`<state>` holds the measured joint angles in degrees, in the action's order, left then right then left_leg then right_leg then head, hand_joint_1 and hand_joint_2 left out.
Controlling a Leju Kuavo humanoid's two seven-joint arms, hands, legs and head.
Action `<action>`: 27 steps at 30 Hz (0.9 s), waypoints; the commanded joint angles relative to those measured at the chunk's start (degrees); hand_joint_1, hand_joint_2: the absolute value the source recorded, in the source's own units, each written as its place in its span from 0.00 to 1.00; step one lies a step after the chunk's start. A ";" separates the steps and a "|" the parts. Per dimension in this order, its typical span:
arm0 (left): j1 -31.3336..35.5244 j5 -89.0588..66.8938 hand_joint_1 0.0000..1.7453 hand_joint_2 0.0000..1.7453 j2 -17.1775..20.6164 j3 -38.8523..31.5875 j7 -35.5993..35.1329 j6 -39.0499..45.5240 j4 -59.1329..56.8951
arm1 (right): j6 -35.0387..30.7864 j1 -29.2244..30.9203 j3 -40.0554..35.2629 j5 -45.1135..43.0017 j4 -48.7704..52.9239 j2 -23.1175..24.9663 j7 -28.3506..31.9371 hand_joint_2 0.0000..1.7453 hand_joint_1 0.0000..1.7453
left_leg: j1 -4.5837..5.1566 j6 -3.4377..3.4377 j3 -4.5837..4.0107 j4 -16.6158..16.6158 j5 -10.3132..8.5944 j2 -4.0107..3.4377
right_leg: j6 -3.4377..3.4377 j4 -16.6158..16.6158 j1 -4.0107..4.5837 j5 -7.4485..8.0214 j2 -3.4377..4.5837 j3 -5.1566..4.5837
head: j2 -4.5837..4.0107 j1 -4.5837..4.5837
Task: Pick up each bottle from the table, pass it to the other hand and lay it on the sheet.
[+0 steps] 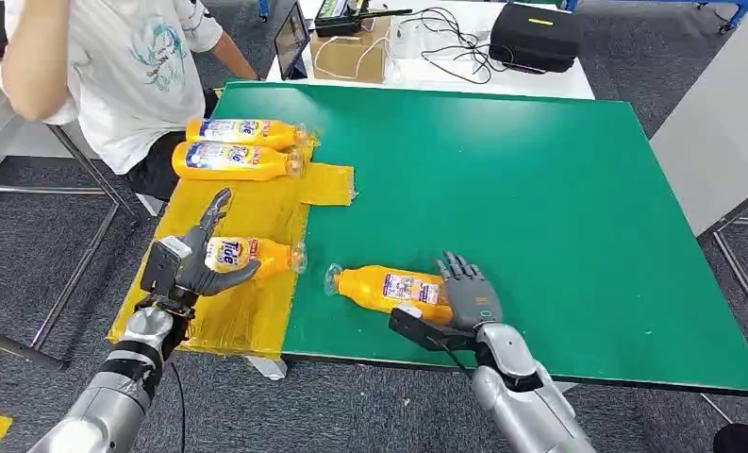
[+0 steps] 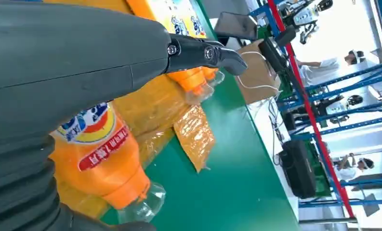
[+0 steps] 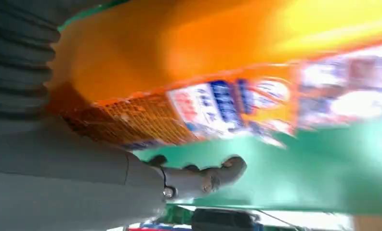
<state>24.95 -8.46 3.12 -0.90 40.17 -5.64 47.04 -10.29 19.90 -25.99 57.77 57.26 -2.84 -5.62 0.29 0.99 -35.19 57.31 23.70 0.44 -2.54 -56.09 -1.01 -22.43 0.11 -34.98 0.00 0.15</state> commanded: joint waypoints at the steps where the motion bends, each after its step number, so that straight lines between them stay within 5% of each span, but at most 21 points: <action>1: 2.44 -0.57 0.00 1.00 -2.79 -3.23 -0.17 -2.41 -0.32 | 5.84 10.49 -3.39 4.19 -12.68 -1.89 -1.67 1.00 0.00 | -0.07 -0.06 0.13 0.05 0.09 -0.06 | 0.09 -0.01 0.08 -0.06 0.01 0.15 | 0.00 0.00; 4: 1.89 -0.65 0.00 1.00 -2.84 -3.57 -0.17 -2.87 0.48 | 6.59 11.93 -3.87 4.79 -14.31 -1.92 -1.91 1.00 0.00 | -0.06 -0.06 0.13 0.04 0.06 0.00 | 0.08 -0.02 0.07 -0.07 -0.03 0.15 | 0.02 0.00; 5: 1.81 -0.50 0.00 1.00 -2.82 -3.76 -0.17 -3.22 0.65 | 7.72 12.51 -4.52 5.05 -14.74 -2.13 -1.36 1.00 0.10 | -0.05 -0.05 0.10 0.04 0.05 -0.04 | 0.06 -0.01 0.06 -0.05 0.00 0.11 | 0.00 0.00; 6: 1.87 -0.48 0.00 1.00 -2.76 -3.87 -0.17 -3.48 0.65 | 8.73 12.97 -4.18 3.86 -15.22 -1.95 -0.29 1.00 0.98 | -0.03 -0.04 0.08 0.01 0.03 -0.02 | 0.05 -0.01 0.04 -0.04 0.00 0.09 | 0.00 0.00; 20: 3.16 0.58 0.00 1.00 -2.79 -3.92 -0.17 -6.07 -0.18 | 14.35 16.58 -1.31 -7.86 -21.16 -1.29 10.89 1.00 1.00 | -0.08 -0.06 0.14 0.02 0.04 0.04 | 0.08 0.01 0.08 -0.06 -0.06 0.18 | 0.00 0.00; 27: 8.33 -2.87 0.00 1.00 -4.98 -2.77 -0.17 0.23 -8.73 | 7.17 13.34 6.47 -20.75 -18.92 4.43 16.16 1.00 1.00 | -0.12 -0.09 0.20 0.03 0.05 0.09 | 0.11 0.00 0.13 -0.09 -0.15 0.26 | 0.00 -0.02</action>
<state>26.11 -8.52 0.96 -3.39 40.17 -10.22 48.76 0.63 34.40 -26.73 46.37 41.48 -4.13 6.39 0.28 1.00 -35.18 57.32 23.67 0.44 -2.55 -56.10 -1.00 -22.41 0.11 -34.98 0.00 0.13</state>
